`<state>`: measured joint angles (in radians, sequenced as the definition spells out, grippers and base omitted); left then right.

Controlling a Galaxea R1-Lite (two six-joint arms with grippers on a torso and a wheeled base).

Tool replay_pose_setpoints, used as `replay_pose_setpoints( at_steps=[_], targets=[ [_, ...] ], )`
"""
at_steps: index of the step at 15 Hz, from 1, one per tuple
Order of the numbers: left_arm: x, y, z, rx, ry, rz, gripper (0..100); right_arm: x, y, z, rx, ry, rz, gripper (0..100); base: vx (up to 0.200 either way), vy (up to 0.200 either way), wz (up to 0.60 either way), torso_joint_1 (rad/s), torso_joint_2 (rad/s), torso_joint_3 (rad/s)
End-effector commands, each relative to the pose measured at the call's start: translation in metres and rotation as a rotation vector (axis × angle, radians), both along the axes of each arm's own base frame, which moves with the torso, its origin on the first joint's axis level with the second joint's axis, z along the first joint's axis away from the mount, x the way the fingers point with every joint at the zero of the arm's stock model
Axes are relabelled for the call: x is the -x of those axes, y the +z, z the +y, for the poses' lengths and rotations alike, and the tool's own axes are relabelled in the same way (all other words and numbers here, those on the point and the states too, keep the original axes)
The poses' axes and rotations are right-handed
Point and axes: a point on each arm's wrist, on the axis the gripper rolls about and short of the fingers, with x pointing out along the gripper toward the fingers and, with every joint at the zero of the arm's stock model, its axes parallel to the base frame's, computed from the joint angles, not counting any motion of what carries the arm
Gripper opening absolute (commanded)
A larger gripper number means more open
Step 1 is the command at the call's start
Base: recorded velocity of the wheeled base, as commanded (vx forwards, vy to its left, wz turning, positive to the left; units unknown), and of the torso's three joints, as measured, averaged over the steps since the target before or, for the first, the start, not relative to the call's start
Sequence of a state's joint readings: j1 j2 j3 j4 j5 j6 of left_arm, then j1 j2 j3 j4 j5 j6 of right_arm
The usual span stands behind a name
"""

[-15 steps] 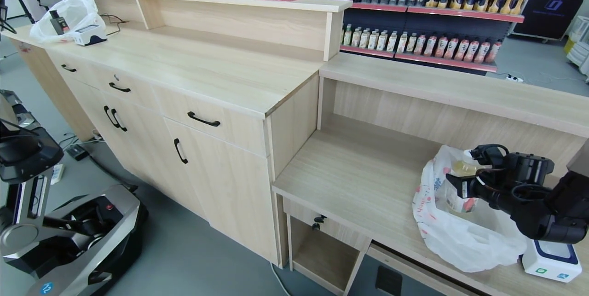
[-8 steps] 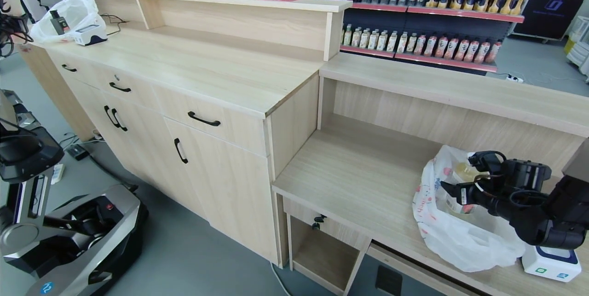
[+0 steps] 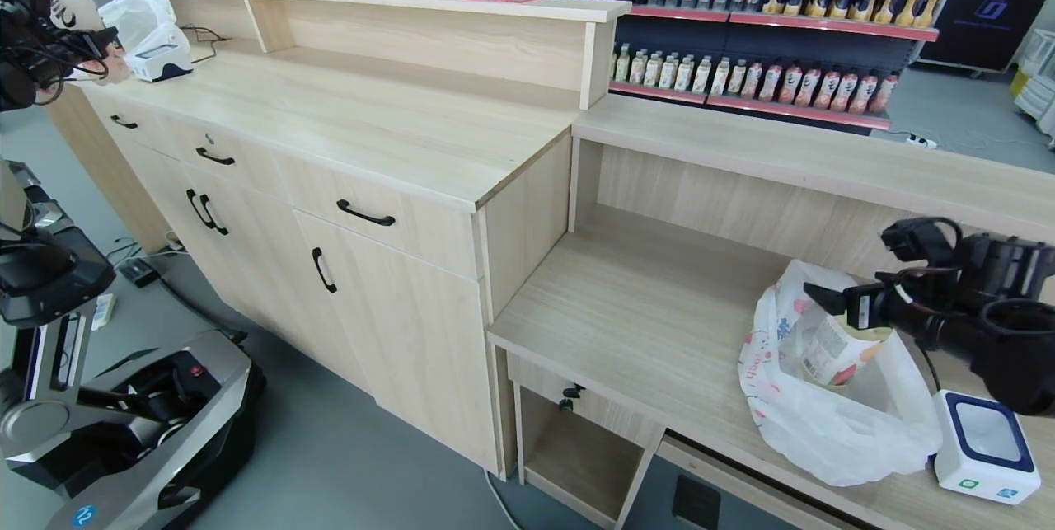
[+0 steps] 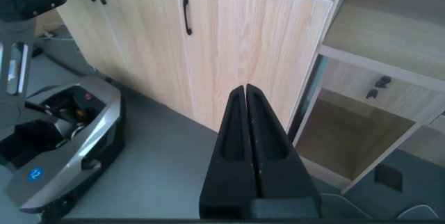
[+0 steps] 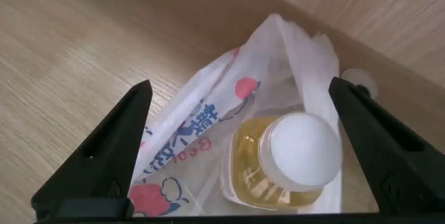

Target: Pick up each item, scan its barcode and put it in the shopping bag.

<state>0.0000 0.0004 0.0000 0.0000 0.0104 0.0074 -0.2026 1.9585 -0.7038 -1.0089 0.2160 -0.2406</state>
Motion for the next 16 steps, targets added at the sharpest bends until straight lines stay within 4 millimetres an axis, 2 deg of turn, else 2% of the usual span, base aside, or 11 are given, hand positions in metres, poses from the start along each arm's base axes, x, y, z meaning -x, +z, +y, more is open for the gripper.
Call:
replay_pose_setpoints(
  at_steps=[1,4,6,8,12,15,16],
  targets=[
    [0.0,0.0,0.0,0.0,0.0,0.0,0,0.066,0.069,0.009,0.042,-0.001,-0.155,100,0.0,0.0,0.0,0.0,0.0,0.0],
    [0.0,0.0,0.0,0.0,0.0,0.0,0,0.115,0.066,-0.002,0.078,-0.092,-0.146,100,0.0,0.0,0.0,0.0,0.0,0.0],
    [0.0,0.0,0.0,0.0,0.0,0.0,0,0.128,0.066,-0.013,0.118,-0.19,-0.113,100,0.0,0.0,-0.6,0.01,0.0,0.0],
    [0.0,0.0,0.0,0.0,0.0,0.0,0,0.143,0.068,-0.037,0.148,-0.319,-0.084,100,0.0,0.0,-0.6,0.002,0.0,0.0],
    [0.0,0.0,0.0,0.0,0.0,0.0,0,0.165,0.067,-0.067,0.163,-0.569,-0.043,100,0.0,0.0,-0.6,0.006,0.0,0.004],
    [0.0,0.0,0.0,0.0,0.002,0.0,0,0.165,0.054,-0.085,0.144,-0.689,0.037,100,0.0,0.0,-0.6,-0.002,0.01,0.002],
    [0.0,0.0,0.0,0.0,0.0,0.0,0,0.159,0.053,-0.09,0.136,-0.7,-0.007,100,0.0,0.0,-0.6,0.007,0.0,0.002]
  ],
)
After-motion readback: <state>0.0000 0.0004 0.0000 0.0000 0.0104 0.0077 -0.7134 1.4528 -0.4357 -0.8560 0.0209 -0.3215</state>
